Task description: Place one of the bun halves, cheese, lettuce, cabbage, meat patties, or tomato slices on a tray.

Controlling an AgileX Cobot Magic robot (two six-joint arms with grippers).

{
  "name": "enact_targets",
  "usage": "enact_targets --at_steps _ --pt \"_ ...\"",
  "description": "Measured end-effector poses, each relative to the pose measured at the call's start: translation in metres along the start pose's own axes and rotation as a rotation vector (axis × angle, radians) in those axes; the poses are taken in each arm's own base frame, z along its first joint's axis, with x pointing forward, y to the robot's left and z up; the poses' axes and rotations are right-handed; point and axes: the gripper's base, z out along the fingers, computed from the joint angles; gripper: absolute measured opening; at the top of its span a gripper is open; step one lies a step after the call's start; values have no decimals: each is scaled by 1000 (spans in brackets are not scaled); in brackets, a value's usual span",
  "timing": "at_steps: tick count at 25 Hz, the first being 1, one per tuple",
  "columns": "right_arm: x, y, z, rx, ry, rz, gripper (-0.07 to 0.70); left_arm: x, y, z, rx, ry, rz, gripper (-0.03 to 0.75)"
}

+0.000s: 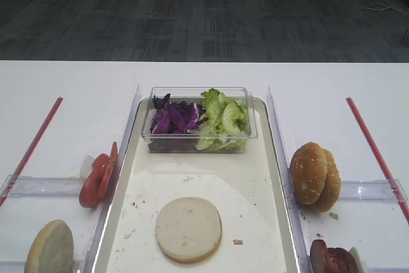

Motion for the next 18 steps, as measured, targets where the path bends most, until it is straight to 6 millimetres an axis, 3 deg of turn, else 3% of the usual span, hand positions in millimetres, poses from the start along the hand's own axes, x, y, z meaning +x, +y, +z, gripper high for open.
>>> enact_targets --at_steps 18 --pt "0 0 0 0 0 0 153 0 0 0 0 0 0 320"
